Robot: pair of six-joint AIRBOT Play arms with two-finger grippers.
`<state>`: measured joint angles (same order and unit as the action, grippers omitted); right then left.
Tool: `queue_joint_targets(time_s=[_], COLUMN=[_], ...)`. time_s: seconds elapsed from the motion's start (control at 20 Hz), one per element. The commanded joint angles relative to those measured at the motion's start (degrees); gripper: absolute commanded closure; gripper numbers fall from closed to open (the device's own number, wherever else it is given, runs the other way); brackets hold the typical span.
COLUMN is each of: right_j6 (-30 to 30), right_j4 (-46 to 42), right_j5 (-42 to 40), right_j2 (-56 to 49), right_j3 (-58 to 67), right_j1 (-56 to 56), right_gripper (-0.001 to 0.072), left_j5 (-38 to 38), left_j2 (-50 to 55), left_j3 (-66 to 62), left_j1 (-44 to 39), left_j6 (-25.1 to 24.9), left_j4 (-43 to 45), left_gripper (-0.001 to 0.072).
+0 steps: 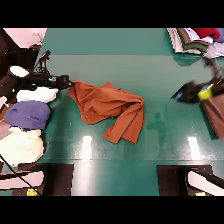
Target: Fold the shirts.
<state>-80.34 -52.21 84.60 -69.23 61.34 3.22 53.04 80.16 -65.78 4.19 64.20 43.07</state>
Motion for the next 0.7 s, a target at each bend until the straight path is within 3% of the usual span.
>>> queue_joint_targets(time_s=[0.0, 0.2, 0.4, 0.45, 0.6, 0.65], right_j6=[4.4, 6.9, 7.3, 7.3, 7.3, 7.3], right_j4=[3.5, 9.3, 9.1, 9.0, 7.6, 5.6], right_j5=[-10.2, -20.0, -20.6, -20.7, -20.3, -20.2], right_j2=[-0.7, -7.8, -14.2, -15.5, -17.5, -17.4], right_j3=[-18.2, -21.0, -16.0, -14.7, -11.6, -10.6], right_j1=[-5.1, -13.5, -18.5, -19.2, -19.5, -19.5], right_gripper=[0.0264, 0.0264, 0.0264, 0.0295, 0.0681, 0.0695], left_j5=[0.4, 1.2, 1.6, 1.6, 2.1, 2.5], left_j2=[-0.8, -0.8, -0.8, -0.8, -0.8, -0.8], left_j3=[-1.4, -1.4, -1.4, -1.4, -1.4, -1.5], left_j1=[0.0, 0.0, 0.0, 0.0, 0.0, 0.0], left_j6=[-0.2, -0.2, -0.2, -0.2, -0.2, -0.2], left_j4=[0.7, 0.7, 0.7, 0.7, 0.7, 0.7], left_gripper=[0.0685, 0.0684, 0.0684, 0.0684, 0.0684, 0.0685])
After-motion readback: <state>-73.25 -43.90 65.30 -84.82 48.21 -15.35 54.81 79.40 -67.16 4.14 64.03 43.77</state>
